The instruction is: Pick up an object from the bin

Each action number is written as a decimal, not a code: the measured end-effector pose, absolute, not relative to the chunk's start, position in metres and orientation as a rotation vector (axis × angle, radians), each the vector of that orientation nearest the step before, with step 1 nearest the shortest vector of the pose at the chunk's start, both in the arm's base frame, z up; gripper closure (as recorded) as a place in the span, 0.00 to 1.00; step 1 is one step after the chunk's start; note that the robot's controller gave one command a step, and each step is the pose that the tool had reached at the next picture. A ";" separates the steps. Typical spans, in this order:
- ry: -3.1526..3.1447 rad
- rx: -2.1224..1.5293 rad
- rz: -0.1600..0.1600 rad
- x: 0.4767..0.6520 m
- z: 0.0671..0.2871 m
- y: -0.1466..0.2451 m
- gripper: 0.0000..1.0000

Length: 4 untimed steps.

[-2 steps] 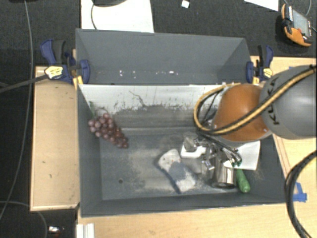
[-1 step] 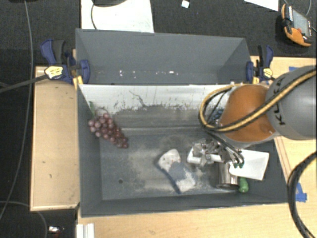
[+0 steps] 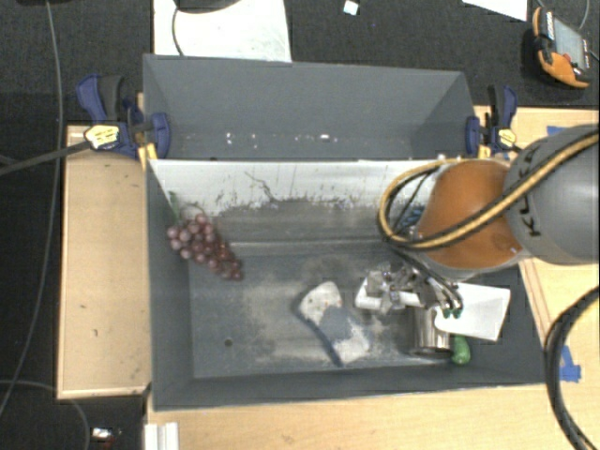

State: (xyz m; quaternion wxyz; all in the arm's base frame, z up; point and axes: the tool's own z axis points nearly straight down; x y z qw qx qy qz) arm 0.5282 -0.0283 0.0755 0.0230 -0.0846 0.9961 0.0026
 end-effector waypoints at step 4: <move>2.951 -0.876 -0.013 0.531 0.077 -0.039 1.00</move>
Offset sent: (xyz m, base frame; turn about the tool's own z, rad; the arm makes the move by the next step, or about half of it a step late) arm 0.0110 0.0076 -0.0055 -0.7845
